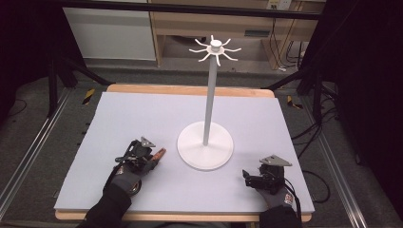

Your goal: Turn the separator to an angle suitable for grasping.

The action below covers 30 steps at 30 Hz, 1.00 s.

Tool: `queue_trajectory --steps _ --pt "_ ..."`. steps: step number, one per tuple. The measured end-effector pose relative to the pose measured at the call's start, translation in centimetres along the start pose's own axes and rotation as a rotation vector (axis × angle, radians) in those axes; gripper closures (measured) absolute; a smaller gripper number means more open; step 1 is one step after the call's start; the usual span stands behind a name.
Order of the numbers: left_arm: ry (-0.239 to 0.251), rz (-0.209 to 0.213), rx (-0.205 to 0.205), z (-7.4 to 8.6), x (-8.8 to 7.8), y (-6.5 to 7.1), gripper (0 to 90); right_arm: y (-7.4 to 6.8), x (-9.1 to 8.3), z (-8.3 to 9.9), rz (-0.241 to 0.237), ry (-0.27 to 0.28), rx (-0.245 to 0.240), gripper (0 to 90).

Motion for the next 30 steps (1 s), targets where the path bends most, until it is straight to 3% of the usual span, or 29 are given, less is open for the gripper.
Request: queue_trajectory --steps 6,7,8,12,17,24,30 --pt "0.001 0.011 0.001 0.01 0.03 -0.12 66.2 -0.03 -0.03 0.00 -0.003 -0.001 0.003 9.8" --pt "0.005 0.039 0.001 -0.04 0.07 -0.13 61.3 -0.02 0.00 0.01 -0.001 -0.001 0.001 9.9" --pt "0.005 0.039 0.001 -0.04 0.07 -0.13 58.8 -0.02 0.00 0.01 -0.001 -0.001 0.001 9.9" --pt "-0.019 0.036 0.030 -0.27 0.15 -0.01 57.4 -0.01 0.04 0.01 -0.001 -0.003 0.002 9.8" --pt "-0.069 0.069 0.051 -0.60 0.12 -0.48 60.8 0.05 0.03 -0.01 0.001 -0.006 0.007 9.8" --pt "-0.085 0.084 0.032 -0.71 0.15 -0.77 65.2 0.11 0.08 0.01 -0.002 -0.006 0.010 9.8" --pt "-0.115 0.055 0.046 -0.95 0.20 -0.46 66.5 0.13 0.02 0.01 -0.002 -0.006 0.011 9.8"
Point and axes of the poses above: each handheld gripper's, and its own axes: x roughly forward along the jaws, z roughly out of its underside, y roughly to its right, the point moved 4 cm from there along x, roughly forward along the jaws, and after that the axes turned 7 degrees about x, right-handed, at the moved point
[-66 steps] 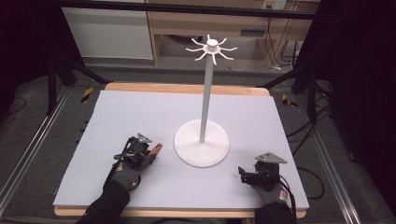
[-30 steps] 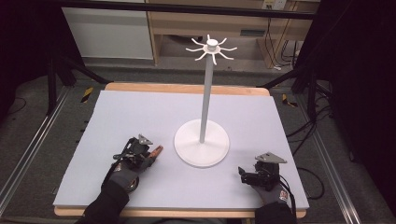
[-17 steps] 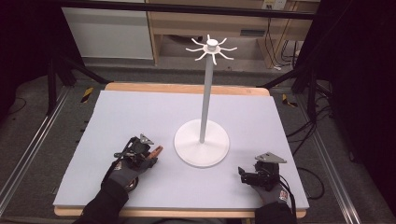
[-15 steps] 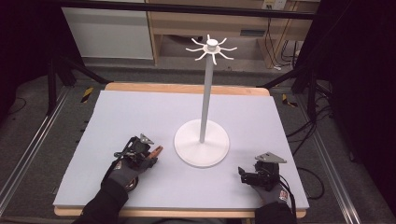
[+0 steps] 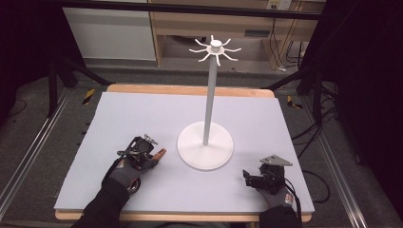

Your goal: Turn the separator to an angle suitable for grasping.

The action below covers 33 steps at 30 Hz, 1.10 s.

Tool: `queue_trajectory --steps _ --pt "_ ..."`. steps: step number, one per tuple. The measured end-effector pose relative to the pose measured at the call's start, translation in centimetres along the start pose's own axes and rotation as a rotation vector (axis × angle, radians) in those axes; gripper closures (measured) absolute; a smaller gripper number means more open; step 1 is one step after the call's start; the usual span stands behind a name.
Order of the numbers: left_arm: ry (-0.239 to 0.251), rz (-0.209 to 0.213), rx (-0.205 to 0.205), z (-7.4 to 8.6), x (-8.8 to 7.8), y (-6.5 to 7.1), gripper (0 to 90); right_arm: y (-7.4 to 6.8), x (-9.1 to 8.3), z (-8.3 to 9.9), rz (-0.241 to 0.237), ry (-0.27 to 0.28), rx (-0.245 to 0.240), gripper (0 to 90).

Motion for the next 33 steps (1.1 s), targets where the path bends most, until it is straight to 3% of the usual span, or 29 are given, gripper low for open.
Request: queue_trajectory --steps 15,18,20,23,32,33 --pt "0.055 0.016 -0.015 0.4 -0.4 -0.3 67.1 0.0 0.0 0.0 -0.002 -0.003 0.001 9.8" --pt "0.085 0.007 -0.014 0.5 -1.1 -0.4 67.1 0.0 0.1 0.0 0.000 -0.005 -0.002 9.8" --pt "0.138 -0.007 -0.027 0.5 -2.0 -0.7 67.2 0.0 0.0 0.0 0.001 -0.007 -0.003 9.8" --pt "0.177 -0.004 -0.041 0.7 -3.0 -1.0 67.3 0.0 0.0 0.0 0.000 -0.004 -0.002 9.9" --pt "0.247 -0.002 -0.044 0.7 -5.3 -1.1 67.3 0.0 0.0 0.0 0.000 -0.005 0.000 9.8" --pt "0.277 -0.010 -0.041 0.6 -6.1 -1.0 67.3 -0.1 0.0 0.0 0.001 -0.006 0.004 9.9"
Point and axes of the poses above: each handheld gripper's, and its own axes: x roughly forward along the jaws, z roughly out of its underside, y roughly to its right, the point moved 4 cm from there along x, roughly forward along the jaws, and after that the axes turned 7 degrees about x, right-handed, at the moved point
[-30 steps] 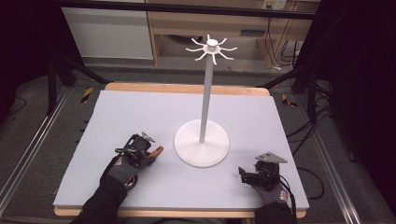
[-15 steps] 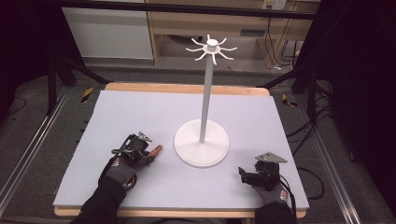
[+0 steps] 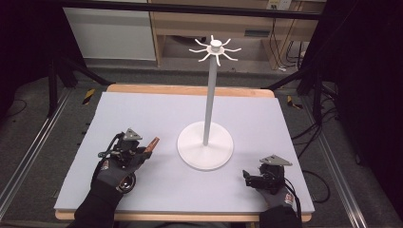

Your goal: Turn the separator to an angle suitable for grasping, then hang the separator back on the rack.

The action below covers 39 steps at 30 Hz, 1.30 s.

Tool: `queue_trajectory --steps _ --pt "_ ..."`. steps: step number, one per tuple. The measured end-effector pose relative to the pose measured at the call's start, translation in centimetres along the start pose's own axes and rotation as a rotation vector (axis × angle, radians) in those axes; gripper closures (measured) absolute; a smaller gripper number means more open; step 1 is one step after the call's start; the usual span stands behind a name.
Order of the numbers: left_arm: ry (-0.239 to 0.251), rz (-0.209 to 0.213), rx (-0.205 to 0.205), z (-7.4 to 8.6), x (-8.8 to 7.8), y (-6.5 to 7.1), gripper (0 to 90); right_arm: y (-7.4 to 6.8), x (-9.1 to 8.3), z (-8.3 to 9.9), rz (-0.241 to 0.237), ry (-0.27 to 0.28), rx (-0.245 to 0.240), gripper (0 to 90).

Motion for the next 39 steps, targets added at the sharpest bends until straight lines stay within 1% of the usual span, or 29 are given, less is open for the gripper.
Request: queue_trajectory --steps 1,2,3,4,5,6,9,10,11,13,14,15,16,17,20,21,22,24,27,28,30,31,32,34,35,36,39 --pt "0.000 0.000 0.000 0.0 0.0 0.0 67.3 0.0 0.0 0.0 0.000 0.000 0.000 9.9" --pt "0.011 0.004 -0.001 -0.2 -0.3 0.0 67.3 0.0 0.0 0.0 0.000 0.000 0.000 9.9" --pt "0.029 -0.004 -0.003 -0.3 -0.7 0.0 67.3 0.0 0.0 0.0 0.000 0.002 -0.003 9.8" --pt "0.058 -0.008 -0.005 -0.7 -1.4 0.1 67.3 0.0 0.0 0.0 0.000 0.002 -0.004 9.9" --pt "0.058 -0.008 -0.005 -0.7 -1.4 0.1 67.3 0.0 0.0 0.0 0.000 0.002 -0.004 9.9" --pt "0.068 -0.009 -0.005 -0.8 -1.8 0.1 67.3 0.0 0.0 0.0 0.000 0.002 -0.004 9.8" --pt "0.109 -0.018 0.000 -1.2 -2.7 0.1 67.3 0.0 0.0 0.0 0.001 0.003 -0.005 9.8" --pt "0.144 -0.022 0.004 -1.4 -3.2 0.1 67.3 0.0 -0.1 0.0 0.001 0.006 -0.005 9.9" --pt "0.144 -0.022 0.004 -1.4 -3.2 0.1 67.3 0.0 -0.1 0.0 0.001 0.006 -0.005 9.9" --pt "0.180 -0.033 0.001 -1.6 -3.7 0.1 67.3 0.1 -0.1 -0.1 0.004 0.007 -0.002 9.9" --pt "0.221 -0.039 -0.001 -1.8 -4.2 0.1 67.3 0.1 -0.1 -0.1 0.009 0.009 -0.001 9.9" --pt "0.221 -0.039 -0.001 -1.8 -4.2 0.1 67.3 0.1 -0.1 -0.1 0.009 0.009 -0.001 9.9" --pt "0.259 -0.049 -0.004 -1.9 -4.7 0.1 67.3 0.2 -0.2 -0.1 0.013 0.011 -0.007 10.0" --pt "0.259 -0.049 -0.004 -1.9 -4.7 0.1 67.3 0.2 -0.2 -0.1 0.013 0.011 -0.007 10.0" --pt "0.310 -0.064 -0.007 -2.1 -5.4 0.2 67.2 0.2 -0.1 -0.1 0.012 0.013 0.001 10.0" --pt "0.328 -0.064 -0.009 -2.2 -5.7 0.2 67.2 0.2 -0.1 -0.1 0.012 0.013 0.001 10.0" --pt "0.334 -0.054 -0.014 -2.3 -5.8 0.2 67.2 0.2 -0.1 -0.1 0.012 0.013 -0.002 10.1" --pt "0.372 -0.070 -0.014 -2.5 -6.5 0.3 67.3 0.2 -0.2 -0.1 0.013 0.011 -0.007 10.1" --pt "0.385 -0.075 -0.007 -2.7 -7.0 0.4 67.3 0.2 -0.2 -0.1 0.014 0.012 -0.006 10.1" --pt "0.403 -0.085 -0.005 -2.8 -7.2 0.5 67.3 0.2 -0.2 -0.1 0.014 0.012 -0.005 10.1" --pt "0.414 -0.087 0.000 -3.0 -7.6 0.7 67.3 0.1 -0.2 -0.1 0.011 0.010 -0.003 10.1" --pt "0.428 -0.094 0.003 -3.1 -7.8 0.8 67.3 0.2 -0.1 -0.1 0.015 0.011 -0.004 10.1" --pt "0.428 -0.088 0.004 -3.2 -7.9 0.9 67.3 0.1 -0.1 -0.1 0.016 0.009 -0.001 10.0" --pt "0.451 -0.094 0.009 -3.3 -8.3 1.1 67.3 0.2 -0.1 -0.1 0.016 0.012 -0.004 10.1" --pt "0.450 -0.087 0.009 -3.4 -8.4 1.1 67.3 0.2 -0.1 -0.1 0.016 0.012 -0.007 10.1" --pt "0.468 -0.092 0.008 -3.5 -8.6 1.2 67.3 0.2 -0.1 -0.1 0.015 0.013 -0.008 10.1" --pt "0.478 -0.092 0.016 -3.8 -9.0 1.4 67.3 0.2 -0.1 -0.1 0.012 0.013 -0.002 10.1"
Point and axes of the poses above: each handheld gripper's, and its own axes: x roughly forward along the jaws, z roughly out of its underside, y roughly to its right, the point moved 4 cm from there along x, roughly forward along the jaws, and after that the axes turned 7 degrees about x, right-handed, at the moved point
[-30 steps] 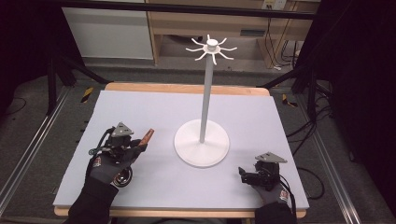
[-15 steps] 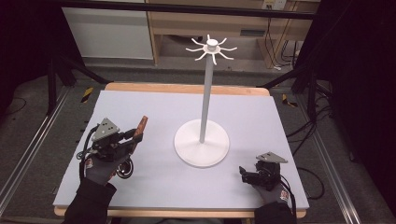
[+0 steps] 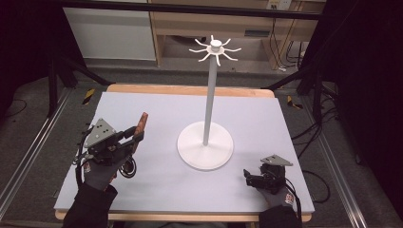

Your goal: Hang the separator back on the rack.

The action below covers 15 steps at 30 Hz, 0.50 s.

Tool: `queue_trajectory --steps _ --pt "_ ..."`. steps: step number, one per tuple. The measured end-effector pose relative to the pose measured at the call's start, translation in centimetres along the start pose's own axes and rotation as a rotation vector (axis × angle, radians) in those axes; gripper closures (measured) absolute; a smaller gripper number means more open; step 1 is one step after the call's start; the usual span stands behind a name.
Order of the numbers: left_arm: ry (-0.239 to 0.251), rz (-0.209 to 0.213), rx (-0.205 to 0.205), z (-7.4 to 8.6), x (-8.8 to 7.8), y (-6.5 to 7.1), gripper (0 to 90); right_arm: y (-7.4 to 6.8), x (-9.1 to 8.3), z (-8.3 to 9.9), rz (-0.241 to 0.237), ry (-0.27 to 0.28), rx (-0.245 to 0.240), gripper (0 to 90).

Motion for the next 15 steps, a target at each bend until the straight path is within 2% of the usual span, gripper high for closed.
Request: queue_trajectory --steps 8,15 --pt "0.030 0.001 0.003 -0.9 -0.3 0.2 67.3 0.0 -0.1 0.1 0.006 0.001 0.006 10.1" --pt "0.090 -0.008 -0.007 -2.2 -0.6 0.1 67.3 0.1 -0.1 0.1 0.003 0.004 0.004 10.1"
Point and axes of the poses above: each handheld gripper's, and its own axes: x roughly forward along the jaws, z roughly out of its underside, y roughly to its right, the point moved 4 cm from there along x, roughly forward along the jaws, and after that the axes turned 7 degrees about x, right-handed, at the moved point
